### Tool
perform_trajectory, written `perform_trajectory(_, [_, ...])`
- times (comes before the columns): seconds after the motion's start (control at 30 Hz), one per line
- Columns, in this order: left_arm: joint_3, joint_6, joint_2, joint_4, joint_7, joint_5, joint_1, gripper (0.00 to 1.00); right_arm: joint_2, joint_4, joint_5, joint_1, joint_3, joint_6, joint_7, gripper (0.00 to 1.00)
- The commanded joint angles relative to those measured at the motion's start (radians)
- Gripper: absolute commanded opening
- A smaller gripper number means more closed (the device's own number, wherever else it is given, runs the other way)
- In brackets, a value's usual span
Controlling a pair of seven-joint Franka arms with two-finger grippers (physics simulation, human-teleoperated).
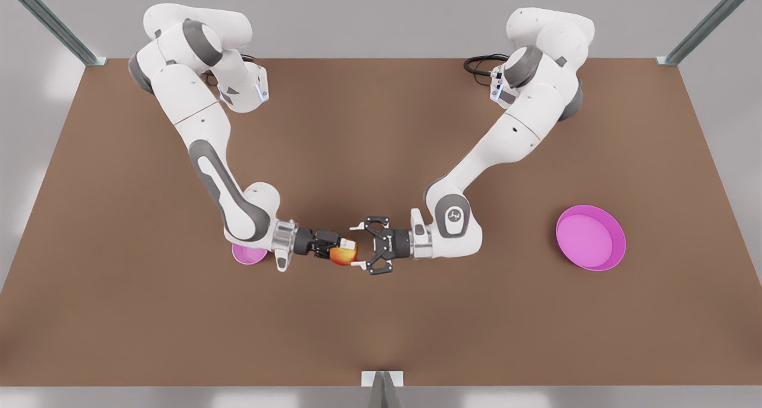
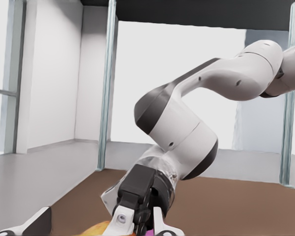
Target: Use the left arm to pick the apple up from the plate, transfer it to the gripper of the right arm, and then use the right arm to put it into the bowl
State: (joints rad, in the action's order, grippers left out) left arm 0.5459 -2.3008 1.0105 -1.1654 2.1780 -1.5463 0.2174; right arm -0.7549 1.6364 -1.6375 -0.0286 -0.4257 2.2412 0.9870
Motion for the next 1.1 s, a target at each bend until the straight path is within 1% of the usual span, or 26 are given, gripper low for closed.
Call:
perform_trajectory(0.0, [-0.004, 0.003, -0.023, 0.009, -0.219, 0.020, -0.015, 1.00, 0.008, 0.011, 0.088, 0.022, -0.001, -0.003, -0.027, 0.73])
perform_trajectory(0.03, [-0.006, 0.004, -0.041, 0.009, -0.331, 0.130, -0.044, 1.00, 0.009, 0.017, 0.159, 0.062, -0.002, -0.006, -0.027, 0.73])
perform_trajectory(0.07, [-0.007, 0.011, -0.076, 0.009, -0.498, 0.325, -0.087, 1.00, 0.009, 0.017, 0.205, 0.090, -0.004, -0.054, -0.033, 0.73])
perform_trajectory(0.1, [-0.004, 0.061, -0.115, 0.007, -0.684, 0.569, -0.142, 1.00, 0.009, 0.017, 0.264, 0.122, -0.004, -0.066, -0.031, 0.73])
perform_trajectory(0.13, [-0.006, 0.161, -0.148, 0.007, -0.907, 0.813, -0.190, 1.00, 0.009, 0.022, 0.333, 0.161, -0.005, -0.083, -0.031, 0.73])
perform_trajectory(0.17, [-0.009, 0.231, -0.202, 0.007, -1.059, 1.024, -0.205, 1.00, 0.016, 0.029, 0.373, 0.180, -0.005, -0.100, -0.031, 0.73])
perform_trajectory(0.2, [-0.007, 0.315, -0.263, 0.007, -1.222, 1.300, -0.243, 1.00, 0.035, 0.054, 0.413, 0.219, -0.005, -0.110, -0.030, 0.72])
perform_trajectory(0.23, [-0.015, 0.420, -0.316, 0.007, -1.320, 1.482, -0.277, 1.00, 0.055, 0.074, 0.439, 0.236, -0.004, -0.110, -0.030, 0.72])
perform_trajectory(0.27, [-0.014, 0.542, -0.351, 0.007, -1.424, 1.583, -0.318, 1.00, 0.072, 0.089, 0.461, 0.253, -0.004, -0.110, -0.028, 0.72])
perform_trajectory(0.3, [-0.015, 0.673, -0.383, 0.007, -1.592, 1.612, -0.386, 1.00, 0.095, 0.115, 0.487, 0.268, -0.004, -0.109, -0.028, 0.72])
perform_trajectory(0.33, [-0.017, 0.793, -0.438, 0.007, -1.702, 1.748, -0.423, 1.00, 0.101, 0.126, 0.530, 0.286, -0.004, -0.110, -0.028, 0.72])
perform_trajectory(0.37, [-0.015, 0.833, -0.486, 0.007, -1.756, 1.931, -0.428, 1.00, 0.112, 0.141, 0.564, 0.302, -0.005, -0.112, -0.027, 0.72])
perform_trajectory(0.4, [-0.021, 0.842, -0.532, 0.007, -1.843, 1.974, -0.447, 1.00, 0.121, 0.143, 0.603, 0.315, -0.004, -0.110, -0.027, 0.72])
perform_trajectory(0.43, [-0.018, 0.888, -0.563, 0.007, -1.986, 1.970, -0.449, 1.00, 0.128, 0.143, 0.662, 0.334, -0.004, -0.110, -0.028, 0.72])
perform_trajectory(0.47, [-0.020, 0.890, -0.578, 0.007, -2.087, 1.922, -0.447, 1.00, 0.129, 0.143, 0.712, 0.346, -0.004, -0.109, -0.028, 0.72])
perform_trajectory(0.5, [-0.149, 0.882, -0.665, -0.006, -2.172, 1.780, -0.403, 1.00, 0.131, 0.141, 0.763, 0.372, -0.004, -0.109, -0.028, 0.72])
perform_trajectory(0.53, [-0.439, 0.813, -0.808, -0.147, -2.146, 1.620, -0.219, 1.00, 0.131, 0.141, 0.821, 0.391, -0.004, -0.109, -0.028, 0.72])
perform_trajectory(0.57, [-0.486, 0.740, -0.877, -0.250, -2.098, 1.603, -0.196, 1.00, 0.131, 0.140, 0.852, 0.397, -0.001, -0.109, -0.028, 0.72])
perform_trajectory(0.6, [-0.501, 0.678, -0.903, -0.296, -2.072, 1.606, -0.191, 1.00, 0.131, 0.135, 0.893, 0.404, 0.001, -0.107, -0.030, 0.72])
perform_trajectory(0.7, [-0.501, 0.676, -0.860, -0.276, -2.094, 1.615, -0.204, 1.00, 0.141, 0.137, 0.949, 0.423, 0.001, -0.110, -0.027, 0.72])
perform_trajectory(0.77, [-0.498, 0.673, -0.825, -0.247, -2.187, 1.618, -0.193, 1.00, 0.141, 0.137, 1.013, 0.432, -0.001, -0.110, -0.027, 0.72])
perform_trajectory(0.87, [-0.498, 0.673, -0.822, -0.249, -2.190, 1.615, -0.194, 1.00, 0.146, 0.137, 1.082, 0.431, -0.004, -0.144, -0.030, 0.72])
perform_trajectory(1.0, [-0.498, 0.673, -0.822, -0.249, -2.204, 1.615, -0.196, 1.00, 0.137, 0.143, 1.114, 0.432, -0.002, -0.158, -0.027, 0.72])
perform_trajectory(1.07, [-0.498, 0.673, -0.800, -0.232, -2.229, 1.621, -0.193, 1.00, 0.135, 0.145, 1.124, 0.432, 0.001, -0.167, -0.027, 0.72])
